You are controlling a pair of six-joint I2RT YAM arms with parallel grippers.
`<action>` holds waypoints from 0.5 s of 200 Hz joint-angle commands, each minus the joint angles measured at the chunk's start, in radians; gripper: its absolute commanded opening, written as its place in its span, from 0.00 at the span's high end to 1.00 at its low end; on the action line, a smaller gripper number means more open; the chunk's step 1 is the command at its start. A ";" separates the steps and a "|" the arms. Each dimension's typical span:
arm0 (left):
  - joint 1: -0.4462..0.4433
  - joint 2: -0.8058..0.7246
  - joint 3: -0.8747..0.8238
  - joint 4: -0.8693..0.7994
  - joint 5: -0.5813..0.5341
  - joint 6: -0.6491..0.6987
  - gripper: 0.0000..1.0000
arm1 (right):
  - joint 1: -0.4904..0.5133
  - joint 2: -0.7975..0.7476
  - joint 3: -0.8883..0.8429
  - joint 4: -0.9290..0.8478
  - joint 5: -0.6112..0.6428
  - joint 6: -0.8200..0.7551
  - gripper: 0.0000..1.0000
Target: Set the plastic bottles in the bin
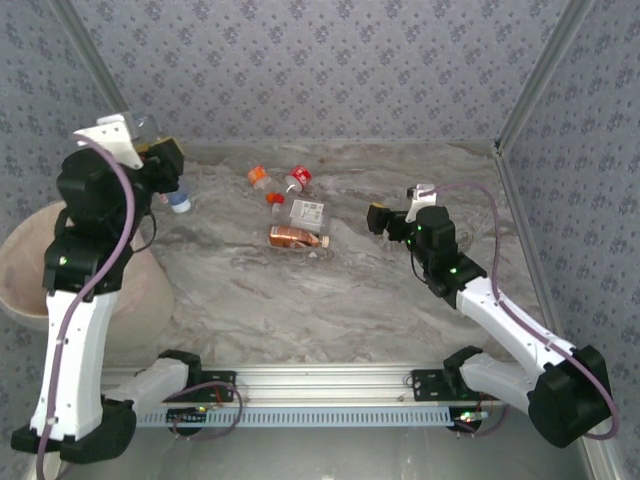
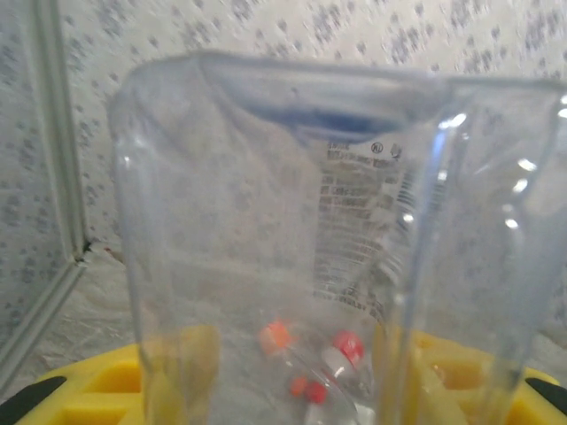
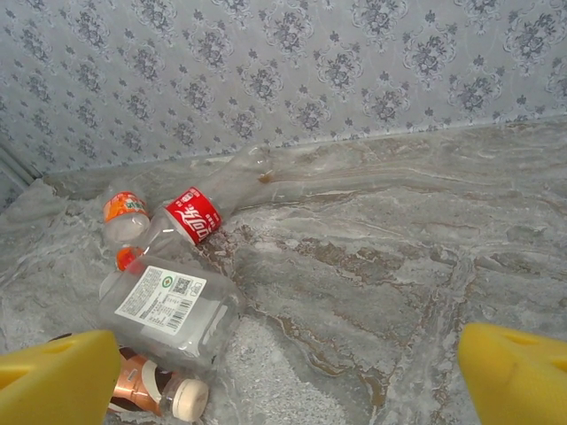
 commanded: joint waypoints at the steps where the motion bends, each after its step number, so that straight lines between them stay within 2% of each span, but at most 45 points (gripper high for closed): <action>1: 0.017 -0.015 0.036 -0.022 -0.201 0.006 0.53 | -0.003 0.009 0.006 0.033 -0.011 0.022 0.00; 32: 0.065 -0.020 0.017 -0.093 -0.561 0.067 0.53 | -0.001 0.017 0.012 0.030 -0.022 0.028 0.00; 42: 0.112 -0.032 -0.016 -0.085 -0.604 0.082 0.53 | -0.002 0.016 0.013 0.028 -0.023 0.028 0.00; 52: 0.198 -0.041 -0.040 -0.097 -0.551 0.060 0.52 | -0.001 0.014 0.014 0.024 -0.023 0.029 0.00; 71: 0.374 -0.036 -0.059 -0.167 -0.358 -0.016 0.52 | -0.001 0.015 0.015 0.020 -0.020 0.030 0.00; 100: 0.559 -0.030 -0.152 -0.184 -0.152 -0.078 0.52 | 0.000 0.017 0.020 0.026 -0.026 0.030 0.00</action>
